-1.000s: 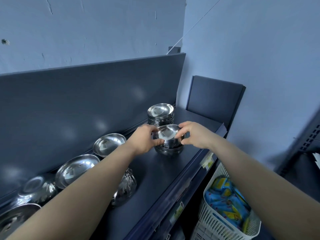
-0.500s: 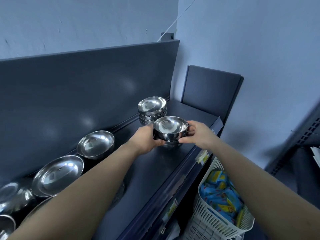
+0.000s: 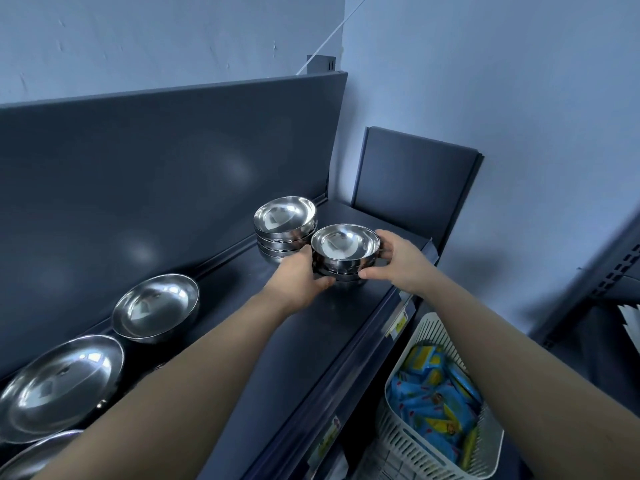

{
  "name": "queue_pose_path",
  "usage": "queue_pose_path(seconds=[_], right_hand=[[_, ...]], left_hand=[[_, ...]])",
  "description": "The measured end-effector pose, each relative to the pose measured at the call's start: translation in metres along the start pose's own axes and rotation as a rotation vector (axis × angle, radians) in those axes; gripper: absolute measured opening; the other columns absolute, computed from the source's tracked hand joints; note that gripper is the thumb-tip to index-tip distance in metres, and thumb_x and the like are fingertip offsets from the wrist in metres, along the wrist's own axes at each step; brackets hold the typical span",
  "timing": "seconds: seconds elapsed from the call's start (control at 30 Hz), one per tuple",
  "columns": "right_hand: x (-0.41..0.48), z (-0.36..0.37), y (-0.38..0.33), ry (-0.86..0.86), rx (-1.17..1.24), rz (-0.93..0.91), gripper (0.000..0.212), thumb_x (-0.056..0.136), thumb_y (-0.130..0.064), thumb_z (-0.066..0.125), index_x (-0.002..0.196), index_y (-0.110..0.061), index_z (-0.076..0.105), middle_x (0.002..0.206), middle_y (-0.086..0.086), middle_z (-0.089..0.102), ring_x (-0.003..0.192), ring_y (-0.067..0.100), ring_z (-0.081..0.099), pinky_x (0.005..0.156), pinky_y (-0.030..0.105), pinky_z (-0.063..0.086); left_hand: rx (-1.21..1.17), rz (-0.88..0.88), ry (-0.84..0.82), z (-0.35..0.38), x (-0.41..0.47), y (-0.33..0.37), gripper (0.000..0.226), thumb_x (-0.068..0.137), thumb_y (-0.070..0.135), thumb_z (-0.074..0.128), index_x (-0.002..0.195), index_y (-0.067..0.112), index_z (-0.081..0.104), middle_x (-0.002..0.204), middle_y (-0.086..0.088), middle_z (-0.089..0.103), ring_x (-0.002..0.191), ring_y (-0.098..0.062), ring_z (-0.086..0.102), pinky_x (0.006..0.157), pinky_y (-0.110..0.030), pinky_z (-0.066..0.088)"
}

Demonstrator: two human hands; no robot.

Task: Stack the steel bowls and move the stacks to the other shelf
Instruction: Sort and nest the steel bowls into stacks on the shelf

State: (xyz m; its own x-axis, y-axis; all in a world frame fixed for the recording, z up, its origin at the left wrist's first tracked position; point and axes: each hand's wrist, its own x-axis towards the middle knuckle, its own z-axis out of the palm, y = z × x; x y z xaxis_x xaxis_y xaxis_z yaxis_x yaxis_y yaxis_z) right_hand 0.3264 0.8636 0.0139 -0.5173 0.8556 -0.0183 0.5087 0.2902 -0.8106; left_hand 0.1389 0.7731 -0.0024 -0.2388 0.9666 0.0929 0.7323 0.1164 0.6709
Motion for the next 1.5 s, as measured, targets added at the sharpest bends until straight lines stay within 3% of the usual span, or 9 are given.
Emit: queue_pose_path(seconds=[0.1,0.23,0.4,0.87,0.97,1.03,1.17,1.37,1.5], right_hand=[[-0.007,0.001,-0.012,0.057,-0.138,-0.02,0.102,0.07,-0.028,0.087,0.152,-0.015,0.028,0.155,0.001,0.036,0.143,0.019,0.034,0.119,0.038,0.027],[-0.016,0.006,-0.035,0.154,-0.309,-0.182,0.088,0.077,-0.033,0.081,0.15,-0.014,0.035,0.157,-0.002,0.032,0.144,0.013,0.029,0.111,0.021,0.021],[-0.024,0.037,-0.069,0.126,-0.369,-0.311,0.075,0.08,-0.029,0.078,0.145,-0.014,0.043,0.151,0.0,0.043,0.138,0.017,0.041,0.112,0.027,0.031],[0.0,0.179,-0.123,-0.299,-0.3,-0.286,0.086,0.078,-0.033,0.08,0.15,-0.014,0.036,0.152,0.005,0.043,0.135,0.02,0.047,0.11,0.032,0.039],[0.007,0.196,-0.127,-0.362,-0.222,-0.249,0.091,0.074,-0.028,0.084,0.149,-0.012,0.036,0.151,0.007,0.043,0.138,0.019,0.043,0.111,0.031,0.036],[0.011,0.202,-0.128,-0.377,-0.195,-0.242,0.084,0.07,-0.024,0.087,0.142,-0.011,0.046,0.143,0.008,0.052,0.132,0.021,0.05,0.111,0.036,0.039],[0.013,0.198,-0.115,-0.367,-0.166,-0.301,0.055,0.06,-0.021,0.087,0.111,-0.021,0.066,0.107,-0.007,0.073,0.106,0.011,0.066,0.1,0.042,0.05],[-0.012,0.136,-0.104,-0.273,-0.107,-0.323,0.065,0.07,-0.013,0.086,0.129,-0.024,0.06,0.114,-0.019,0.065,0.107,-0.006,0.057,0.099,0.016,0.04],[-0.022,0.072,-0.101,-0.12,-0.138,-0.321,0.074,0.065,-0.034,0.086,0.133,-0.029,0.056,0.114,-0.026,0.063,0.107,-0.011,0.056,0.099,0.018,0.041]], left_hand=[[0.075,0.029,0.031,-0.006,-0.002,-0.003,0.038,0.082,0.031,0.07,0.114,0.014,0.057,0.109,0.001,0.064,0.102,-0.017,0.058,0.09,-0.031,0.047],[0.202,0.061,0.052,-0.026,-0.017,-0.003,0.033,0.084,0.039,0.064,0.109,0.017,0.06,0.102,0.001,0.064,0.097,-0.02,0.06,0.085,-0.036,0.05],[0.385,0.032,0.114,-0.063,-0.046,-0.013,0.033,0.084,0.044,0.06,0.106,0.019,0.061,0.102,-0.001,0.065,0.1,-0.024,0.06,0.081,-0.035,0.05],[0.565,-0.564,-0.015,-0.155,-0.111,-0.11,0.09,0.052,0.073,0.075,0.114,0.01,0.053,0.117,-0.007,0.057,0.108,-0.027,0.055,0.085,-0.035,0.047],[0.502,-0.561,-0.013,-0.157,-0.11,-0.113,0.068,0.048,0.07,0.079,0.071,0.013,0.049,0.08,-0.003,0.06,0.073,-0.02,0.056,0.06,-0.029,0.041],[0.453,-0.55,-0.001,-0.156,-0.109,-0.111,0.064,0.05,0.064,0.082,0.064,0.014,0.044,0.063,0.001,0.051,0.057,-0.014,0.048,0.049,-0.027,0.033],[0.412,-0.486,-0.008,-0.155,-0.107,-0.107,0.062,0.05,0.053,0.086,0.081,0.011,0.053,0.076,0.0,0.056,0.067,-0.015,0.051,0.054,-0.028,0.039],[0.213,-0.259,0.048,-0.144,-0.1,-0.072,0.047,0.054,0.027,0.09,0.088,0.02,0.059,0.081,0.008,0.061,0.072,-0.008,0.054,0.054,-0.018,0.038],[0.061,-0.087,0.102,-0.134,-0.081,-0.026,0.045,0.056,0.027,0.09,0.084,0.025,0.055,0.078,0.014,0.059,0.07,0.0,0.052,0.056,-0.017,0.036]])
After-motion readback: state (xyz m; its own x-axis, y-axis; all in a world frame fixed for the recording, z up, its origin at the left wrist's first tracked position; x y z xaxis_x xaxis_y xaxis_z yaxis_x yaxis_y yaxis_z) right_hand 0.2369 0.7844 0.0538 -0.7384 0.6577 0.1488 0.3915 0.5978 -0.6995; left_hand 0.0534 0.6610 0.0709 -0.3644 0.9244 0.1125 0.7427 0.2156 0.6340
